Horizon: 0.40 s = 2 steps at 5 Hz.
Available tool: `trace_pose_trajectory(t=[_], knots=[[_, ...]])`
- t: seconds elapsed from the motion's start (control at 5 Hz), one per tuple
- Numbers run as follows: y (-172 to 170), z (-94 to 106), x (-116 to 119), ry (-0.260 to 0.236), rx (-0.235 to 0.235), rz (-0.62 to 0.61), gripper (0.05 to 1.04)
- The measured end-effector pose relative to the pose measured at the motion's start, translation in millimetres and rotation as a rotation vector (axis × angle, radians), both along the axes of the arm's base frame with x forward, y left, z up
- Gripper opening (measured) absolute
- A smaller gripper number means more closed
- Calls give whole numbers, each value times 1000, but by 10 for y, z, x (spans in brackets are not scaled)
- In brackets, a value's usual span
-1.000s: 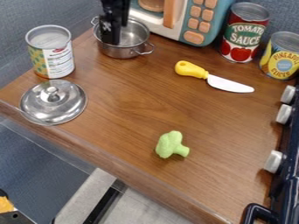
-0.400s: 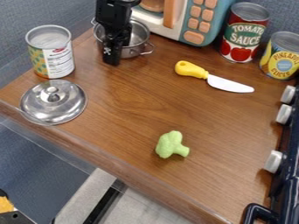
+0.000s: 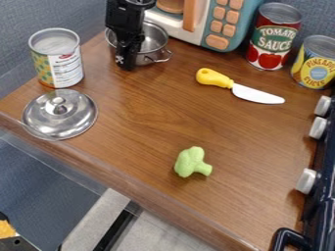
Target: Moved the pot to the right side of the table
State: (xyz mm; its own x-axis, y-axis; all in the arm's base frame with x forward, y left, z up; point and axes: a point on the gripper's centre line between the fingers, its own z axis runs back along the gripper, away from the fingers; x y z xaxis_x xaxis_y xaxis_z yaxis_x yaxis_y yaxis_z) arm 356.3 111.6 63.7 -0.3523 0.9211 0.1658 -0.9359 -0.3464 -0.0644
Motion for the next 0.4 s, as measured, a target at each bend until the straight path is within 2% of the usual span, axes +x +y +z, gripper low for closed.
trace_pose_trajectory(t=[0.2,0.4], knots=[[-50,129,-42,-41,21,-24,83],[-150,259,-66,-60,39,-43,72]])
